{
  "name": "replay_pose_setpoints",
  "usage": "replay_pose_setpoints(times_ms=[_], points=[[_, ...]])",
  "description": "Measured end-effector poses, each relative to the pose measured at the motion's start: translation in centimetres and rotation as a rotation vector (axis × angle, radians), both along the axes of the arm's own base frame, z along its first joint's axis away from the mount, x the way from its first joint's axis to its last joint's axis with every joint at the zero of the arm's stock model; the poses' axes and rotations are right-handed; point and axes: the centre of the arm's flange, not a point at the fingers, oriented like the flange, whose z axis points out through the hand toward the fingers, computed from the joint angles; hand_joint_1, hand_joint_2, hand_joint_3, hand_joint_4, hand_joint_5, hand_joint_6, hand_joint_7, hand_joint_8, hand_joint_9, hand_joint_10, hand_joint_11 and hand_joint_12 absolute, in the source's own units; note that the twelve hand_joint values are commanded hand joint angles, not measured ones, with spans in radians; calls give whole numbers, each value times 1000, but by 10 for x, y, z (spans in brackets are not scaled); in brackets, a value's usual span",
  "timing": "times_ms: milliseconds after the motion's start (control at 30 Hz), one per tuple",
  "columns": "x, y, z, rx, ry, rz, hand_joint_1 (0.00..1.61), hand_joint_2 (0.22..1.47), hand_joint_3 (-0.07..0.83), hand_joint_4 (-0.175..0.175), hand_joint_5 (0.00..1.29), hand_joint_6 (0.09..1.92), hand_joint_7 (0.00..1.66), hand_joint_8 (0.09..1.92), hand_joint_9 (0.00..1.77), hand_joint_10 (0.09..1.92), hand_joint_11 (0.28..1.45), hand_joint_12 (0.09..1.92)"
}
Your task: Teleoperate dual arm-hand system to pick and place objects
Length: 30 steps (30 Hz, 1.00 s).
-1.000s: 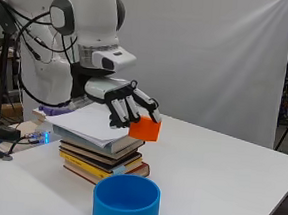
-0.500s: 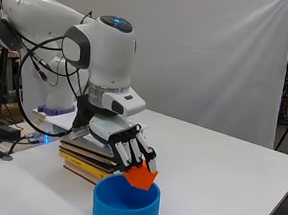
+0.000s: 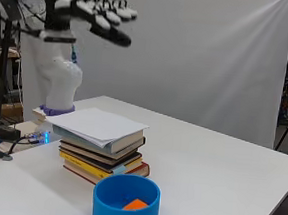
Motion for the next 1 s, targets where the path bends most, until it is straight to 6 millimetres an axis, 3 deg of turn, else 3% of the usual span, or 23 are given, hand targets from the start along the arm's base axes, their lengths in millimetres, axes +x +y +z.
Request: replay_pose_setpoints(times_ms=[67, 133, 200, 233, 300, 400, 467, 500, 533, 567, 633, 667, 733, 800, 833, 900, 1000], points=[[-34, 18, 66, -108, -35, -69, 278, 1051, -2, -22, 110, 87, 160, 87, 275, 87, 381, 87], [-52, 28, 97, -248, 0, -176, 291, 1042, -3, -18, 131, 87, 205, 87, 322, 87, 395, 87], [-67, 12, 102, -357, 69, -296, 303, 1035, -5, -15, 143, 87, 222, 87, 338, 87, 401, 87], [-79, -6, 101, -386, 101, -360, 306, 1032, -6, -13, 150, 87, 227, 87, 343, 87, 403, 87], [-122, -54, 101, -388, 137, -490, 297, 1025, -6, -9, 169, 87, 236, 87, 352, 87, 410, 87], [-175, -102, 98, -303, 113, -566, 279, 1017, -3, -4, 208, 87, 255, 87, 366, 87, 417, 87], [-172, -108, 84, -217, 78, -513, 197, 987, -4, 9, 245, 87, 322, 87, 430, 87, 435, 87], [-156, -100, 74, -172, 60, -451, 162, 974, -4, 19, 266, 87, 355, 87, 459, 87, 442, 87], [-128, -80, 65, -127, 40, -358, 138, 965, -3, 28, 280, 87, 374, 87, 478, 87, 447, 87], [-93, -48, 58, -87, 22, -245, 120, 959, -3, 31, 279, 87, 371, 87, 483, 87, 449, 87], [-22, 54, 52, -41, 7, 12, 116, 957, -2, 9, 247, 87, 335, 87, 473, 87, 444, 87], [1, 106, 51, -34, 10, 121, 125, 957, -1, -4, 241, 87, 325, 87, 464, 87, 439, 87], [29, 203, 49, -31, 28, 312, 136, 959, 0, -19, 239, 87, 305, 87, 439, 87, 425, 87], [36, 280, 43, -28, 61, 450, 147, 963, 2, -22, 239, 87, 286, 87, 417, 87, 416, 87], [34, 304, 40, -19, 77, 489, 152, 965, 2, -22, 242, 87, 281, 87, 411, 87, 412, 87], [26, 322, 34, 3, 104, 521, 162, 968, 3, -19, 251, 87, 280, 87, 405, 87, 409, 87], [5, 306, 29, 40, 134, 495, 171, 974, 5, -13, 262, 87, 282, 87, 401, 87, 409, 87]])
